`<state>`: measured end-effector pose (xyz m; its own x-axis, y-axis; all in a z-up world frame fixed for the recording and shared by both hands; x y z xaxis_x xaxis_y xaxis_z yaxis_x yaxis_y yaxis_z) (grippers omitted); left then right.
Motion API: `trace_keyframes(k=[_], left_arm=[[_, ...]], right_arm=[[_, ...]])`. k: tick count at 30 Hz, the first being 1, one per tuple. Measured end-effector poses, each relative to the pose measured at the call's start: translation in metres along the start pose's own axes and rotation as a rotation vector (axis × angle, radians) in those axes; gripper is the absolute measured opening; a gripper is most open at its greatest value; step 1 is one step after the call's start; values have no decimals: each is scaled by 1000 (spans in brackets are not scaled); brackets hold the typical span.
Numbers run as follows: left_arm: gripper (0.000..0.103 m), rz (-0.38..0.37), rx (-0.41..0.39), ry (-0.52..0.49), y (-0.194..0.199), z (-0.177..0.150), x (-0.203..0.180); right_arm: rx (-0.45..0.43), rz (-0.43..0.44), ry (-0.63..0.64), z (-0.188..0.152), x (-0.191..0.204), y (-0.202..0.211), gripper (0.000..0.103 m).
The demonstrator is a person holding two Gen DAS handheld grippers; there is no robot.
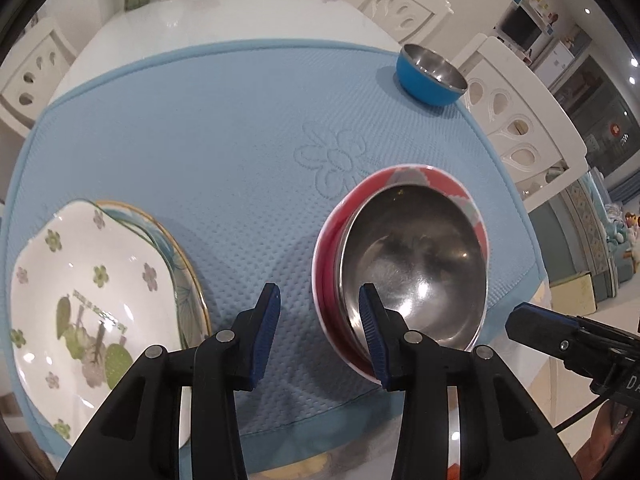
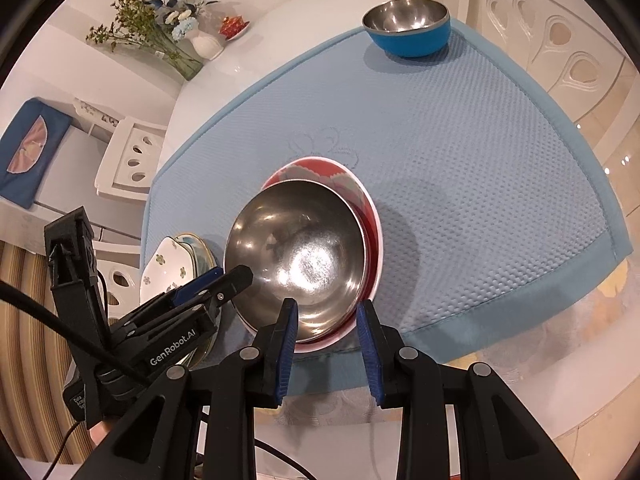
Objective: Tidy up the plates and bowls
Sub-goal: 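Lower the magenta steel bowl into the pink bowl and open both grippers, then reach both grippers to the blue steel bowl and pinch its rim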
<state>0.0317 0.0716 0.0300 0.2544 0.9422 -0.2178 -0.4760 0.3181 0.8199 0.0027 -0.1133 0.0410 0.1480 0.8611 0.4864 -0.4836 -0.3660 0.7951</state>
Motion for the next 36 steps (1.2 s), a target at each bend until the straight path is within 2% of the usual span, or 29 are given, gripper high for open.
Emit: trace_keyframes(k=[10,18,24,26,28,33,36], left_arm=[[38,-4,-63,-70,26,34,-24],[38,-7,-129,-135,34,86,-59],[38,-9,-124,-168,5,130,-88],[38,-7,-111,-167,-8,142,-95],[38,-10,-96,-158,-27,158,-106],[42,-21,-70,-128,-62,186,-117],[60,-35,-50,-99,-83,202,-118]], right_arm=[[-37,19,0,13,6,26,30],[-110,38,-53,56,-10,52,30],[-119,39,-79,97,-26,46,31],[-119,32,-95,111,-38,42,35],[-133,21,-133,128,-53,36,51],[-147,6,-183,172,-84,20,54],[-132,-3,-200,191,-96,4,54]])
Point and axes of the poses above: each gripper's, at about its wrist camera, not at the fingertips, and y roughly against the way its jaws point, x to its left, z to its top, the point moved 4 cm from there along -y, roughly the way its jaws point, and after that the axes turned 10 degrees about -x, right-handed, at the moved point
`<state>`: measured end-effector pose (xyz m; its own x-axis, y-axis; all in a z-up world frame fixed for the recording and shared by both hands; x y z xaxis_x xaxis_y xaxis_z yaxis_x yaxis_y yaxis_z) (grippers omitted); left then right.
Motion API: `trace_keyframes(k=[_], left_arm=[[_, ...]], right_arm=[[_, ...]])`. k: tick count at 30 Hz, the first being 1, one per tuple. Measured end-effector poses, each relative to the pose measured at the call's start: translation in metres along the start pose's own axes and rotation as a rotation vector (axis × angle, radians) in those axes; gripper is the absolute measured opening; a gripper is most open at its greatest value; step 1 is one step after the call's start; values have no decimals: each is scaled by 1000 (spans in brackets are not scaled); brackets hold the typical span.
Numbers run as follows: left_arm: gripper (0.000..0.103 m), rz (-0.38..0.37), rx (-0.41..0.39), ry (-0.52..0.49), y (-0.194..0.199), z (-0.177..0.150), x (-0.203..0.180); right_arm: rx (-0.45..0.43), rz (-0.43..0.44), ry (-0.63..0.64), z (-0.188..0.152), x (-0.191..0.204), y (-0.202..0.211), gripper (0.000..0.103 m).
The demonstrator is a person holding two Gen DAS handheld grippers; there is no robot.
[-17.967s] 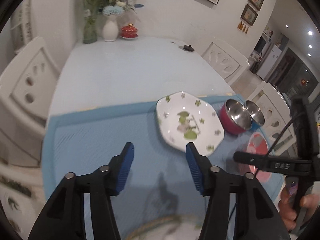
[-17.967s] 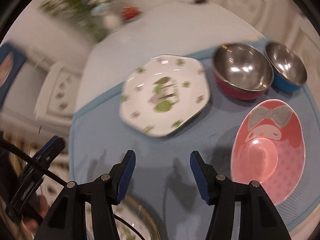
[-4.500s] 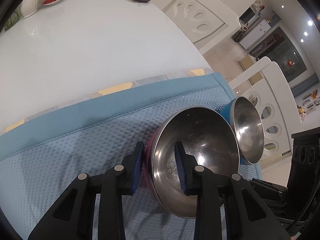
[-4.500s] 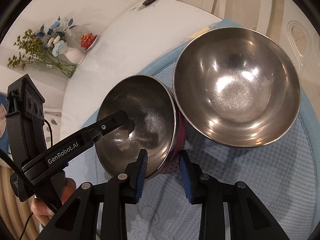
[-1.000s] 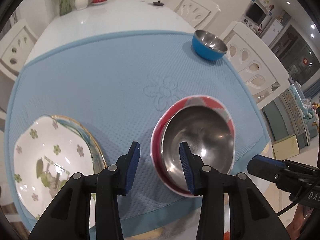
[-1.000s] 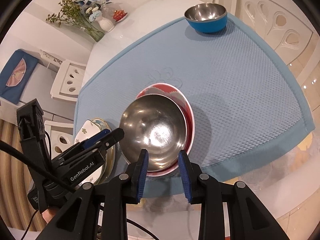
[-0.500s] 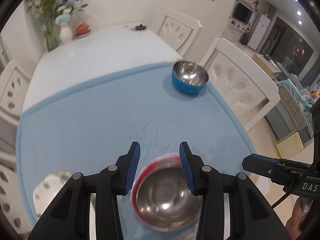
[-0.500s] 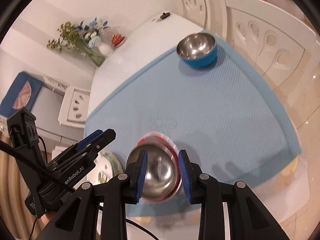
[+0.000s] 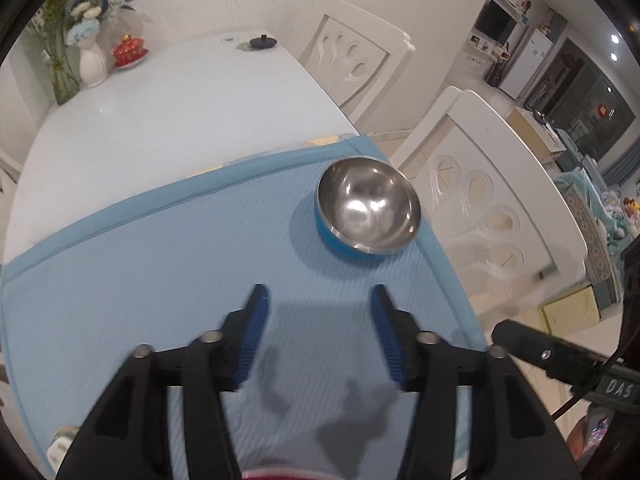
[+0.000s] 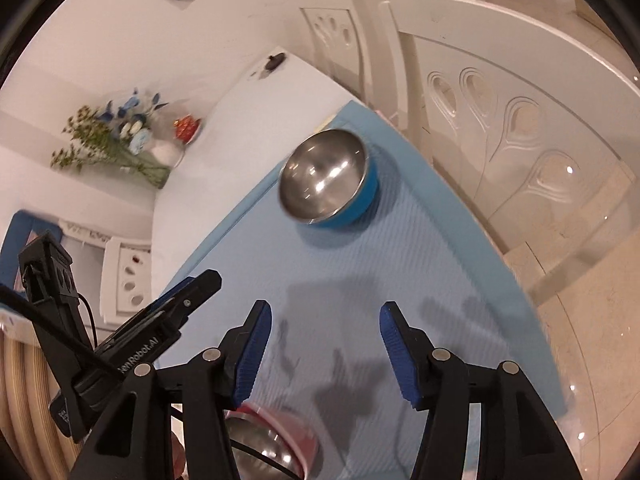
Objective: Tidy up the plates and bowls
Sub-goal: 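Reach both grippers to the blue steel bowl and pinch its rim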
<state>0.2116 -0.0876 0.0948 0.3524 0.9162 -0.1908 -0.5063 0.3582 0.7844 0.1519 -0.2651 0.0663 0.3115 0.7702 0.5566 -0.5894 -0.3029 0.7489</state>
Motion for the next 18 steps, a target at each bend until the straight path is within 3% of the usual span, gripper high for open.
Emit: trace_keyframes(k=[7,18], left_arm=[[62,-9,37,12,-47,24,-2],[62,-15,102,-2,-110,33,3]], right_arm=[[36,-15,12,34,-13,-44,54],[88,-36,-19,64,-38,-108,54]])
Point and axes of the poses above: each gripper's, at about its wrist camera, not at the fingertips, and y roughly against the way its jaws point, x to its left, z to its top, the point moved 4 cm from there along -y, roughly the way its jaws point, and after that the axes turned 10 degrees about -x, right-handed, at the moved point
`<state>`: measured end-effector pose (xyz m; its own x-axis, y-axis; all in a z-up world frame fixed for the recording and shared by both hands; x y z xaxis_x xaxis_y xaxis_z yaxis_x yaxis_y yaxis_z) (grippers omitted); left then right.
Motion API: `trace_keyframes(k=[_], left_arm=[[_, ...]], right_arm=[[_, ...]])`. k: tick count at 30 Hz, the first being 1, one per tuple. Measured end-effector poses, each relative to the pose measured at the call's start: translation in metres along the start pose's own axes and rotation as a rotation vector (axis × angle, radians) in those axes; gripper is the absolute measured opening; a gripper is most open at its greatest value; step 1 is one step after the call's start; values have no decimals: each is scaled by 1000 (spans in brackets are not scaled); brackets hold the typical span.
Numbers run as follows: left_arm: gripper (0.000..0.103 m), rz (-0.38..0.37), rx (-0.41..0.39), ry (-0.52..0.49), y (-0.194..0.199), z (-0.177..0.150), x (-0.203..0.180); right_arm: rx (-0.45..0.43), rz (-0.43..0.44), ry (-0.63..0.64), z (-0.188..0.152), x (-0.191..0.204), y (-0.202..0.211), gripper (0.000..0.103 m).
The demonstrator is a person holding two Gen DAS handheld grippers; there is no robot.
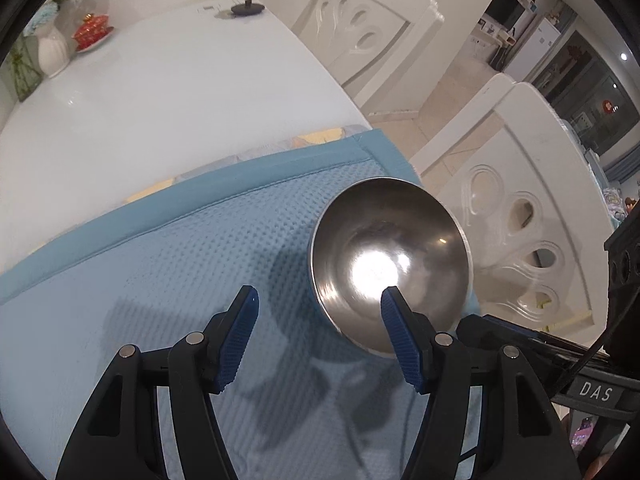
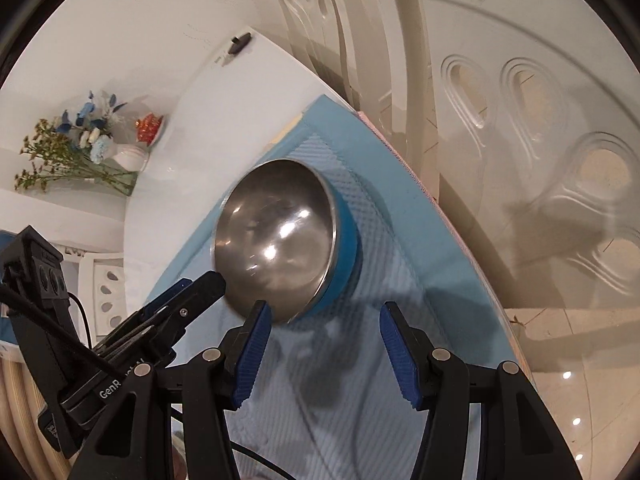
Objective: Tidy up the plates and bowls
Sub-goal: 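Reach both grippers to the blue steel bowl and pinch its rim, then lift the blue steel bowl and carry it over the nested bowls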
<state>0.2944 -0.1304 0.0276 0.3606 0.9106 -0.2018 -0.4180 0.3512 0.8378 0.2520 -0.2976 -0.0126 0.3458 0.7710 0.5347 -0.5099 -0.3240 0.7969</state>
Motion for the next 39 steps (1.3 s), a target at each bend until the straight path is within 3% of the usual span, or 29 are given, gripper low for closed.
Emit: trace_keyframes(k=[13,15,17,18,20,22,28,39], left_arm=[[57,-45,35,38,-44,3,14],[52,-48,41,39,-50,2,15],[39,-49,45,35,-52,0,15],[37,-50,44,30,-52,-1,15],[18,-74,34,24,-51,-1,12],[13,-85,14,5,-47,-1,7],[12,-60,-27,-77,-29,-3,-4],[12,-46,-110,-43,39,-5,-1]], right_arm=[[5,-16,69,13,-5,-45,54],[6,-17,76,12,-5,-49,54],[5,-17,85,11,-5,-53,54],[3,-21,92,10,-4,-54,51],[3,-25,104,10,-3,-56,43],[8,-21,114,8,-1,-58,29],[-12,-67,177,4,5,-56,23],[-44,-28,234,-9,35,-9,23]])
Point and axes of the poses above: each gripper's, at about its wrist camera, not at the fingertips, and y roughly against the way its jaws point, x to its left, z to its top, the point moved 4 cm from there along -y, roughly the way its jaws point, and after that the axes turned 10 degrees about -x, right-handed, at the moved point
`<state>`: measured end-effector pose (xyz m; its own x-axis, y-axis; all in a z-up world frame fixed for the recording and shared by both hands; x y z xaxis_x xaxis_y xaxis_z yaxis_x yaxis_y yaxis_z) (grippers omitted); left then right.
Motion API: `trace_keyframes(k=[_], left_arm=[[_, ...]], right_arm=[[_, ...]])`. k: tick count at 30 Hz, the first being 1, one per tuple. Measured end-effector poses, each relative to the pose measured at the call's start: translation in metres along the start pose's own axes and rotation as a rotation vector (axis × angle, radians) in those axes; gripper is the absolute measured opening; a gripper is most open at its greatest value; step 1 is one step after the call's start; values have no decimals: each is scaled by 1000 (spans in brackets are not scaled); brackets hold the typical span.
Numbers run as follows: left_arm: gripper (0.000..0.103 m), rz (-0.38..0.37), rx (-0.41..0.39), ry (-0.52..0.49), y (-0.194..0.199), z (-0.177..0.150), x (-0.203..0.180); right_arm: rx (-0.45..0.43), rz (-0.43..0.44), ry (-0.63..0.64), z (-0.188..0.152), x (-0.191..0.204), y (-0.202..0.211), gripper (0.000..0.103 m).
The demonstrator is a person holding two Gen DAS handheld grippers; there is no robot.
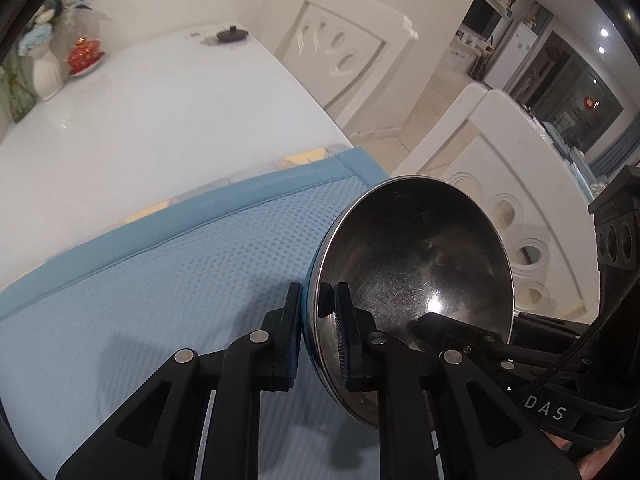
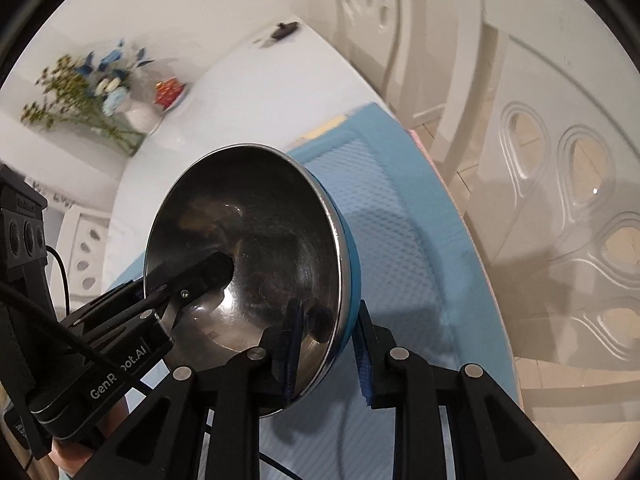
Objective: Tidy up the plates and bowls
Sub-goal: 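Lift the blue steel bowl and carry it over the nested bowls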
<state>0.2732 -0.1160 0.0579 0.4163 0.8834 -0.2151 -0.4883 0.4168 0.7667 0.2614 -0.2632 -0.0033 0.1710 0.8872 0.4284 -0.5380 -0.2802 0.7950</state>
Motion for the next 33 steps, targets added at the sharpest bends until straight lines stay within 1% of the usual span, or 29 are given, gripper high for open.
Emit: trace_keyframes(k=[4,9,15,20,22,26,33], left_arm=[[12,10,-39,-4,33,-7,-3],[12,39,-79,-8,79,-24,-2],[12,56,-118,9,130,-50,5],[12,72,-132,19,162,-78,12],[13,73,-130,27,169,-88,15],[14,75,-102,54,177,-114,23],[14,46,-80,84,185,-155,28]], right_arm=[[-18,17,31,-11,22,27,23],[-34,42,50,-33,49,57,23],[-50,64,78,-72,91,96,23],[-51,79,79,-108,115,121,24],[-42,85,85,-124,123,126,24],[-24,78,88,-153,133,131,24],[-5,51,91,-194,135,137,24]])
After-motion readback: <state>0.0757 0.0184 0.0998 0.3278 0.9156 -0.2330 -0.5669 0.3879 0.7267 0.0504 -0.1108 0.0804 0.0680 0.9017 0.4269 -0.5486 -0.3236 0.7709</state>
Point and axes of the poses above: each gripper's, at about its wrist camera, not at the fingertips, and y roughly against the way its jaws point, x to its left, z to its top, the point moved 4 cm from there along -y, roughly the way its jaws point, and after that the axes turned 10 degrees about -x, right-handed, at the moved point
